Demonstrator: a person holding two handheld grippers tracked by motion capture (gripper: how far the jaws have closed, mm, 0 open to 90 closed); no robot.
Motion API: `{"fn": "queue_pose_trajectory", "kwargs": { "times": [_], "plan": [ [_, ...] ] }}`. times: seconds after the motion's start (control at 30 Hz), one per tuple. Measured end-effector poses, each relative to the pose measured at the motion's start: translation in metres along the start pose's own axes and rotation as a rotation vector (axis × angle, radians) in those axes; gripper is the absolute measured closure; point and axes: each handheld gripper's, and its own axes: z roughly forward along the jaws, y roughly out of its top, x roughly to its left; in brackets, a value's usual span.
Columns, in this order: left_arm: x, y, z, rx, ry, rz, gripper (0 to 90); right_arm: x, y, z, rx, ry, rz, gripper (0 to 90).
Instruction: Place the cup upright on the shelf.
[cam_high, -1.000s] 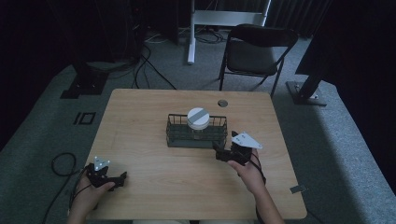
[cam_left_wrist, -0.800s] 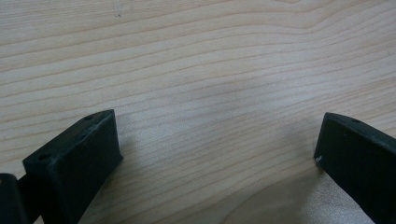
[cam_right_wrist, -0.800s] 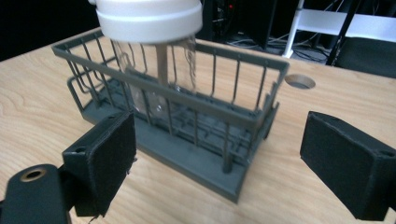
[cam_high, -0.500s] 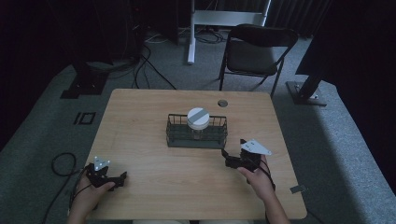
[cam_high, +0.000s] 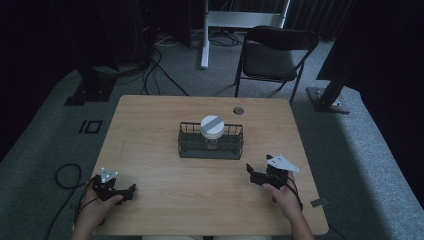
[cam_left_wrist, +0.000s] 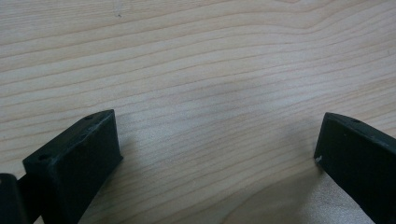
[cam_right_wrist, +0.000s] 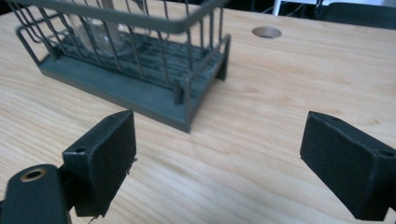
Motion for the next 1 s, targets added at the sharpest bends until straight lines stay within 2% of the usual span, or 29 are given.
{"fn": "queue_pose_trajectory", "kwargs": {
  "times": [0.37, 0.73, 1.0],
  "plan": [
    [0.0, 0.0, 0.0, 0.001, 0.0, 0.002, 0.4, -0.014, -0.02, -0.006, 0.053, -0.031, 0.024, 10.6],
    [0.0, 0.0, 0.0, 0.0, 0.0, 0.0, 0.4, -0.028, -0.029, -0.012, 0.092, -0.052, 0.036, 10.6],
    [0.0, 0.0, 0.0, 0.0, 0.0, 0.0, 0.4, -0.037, -0.033, -0.017, 0.142, -0.012, 0.003, 10.6]
  ]
}}
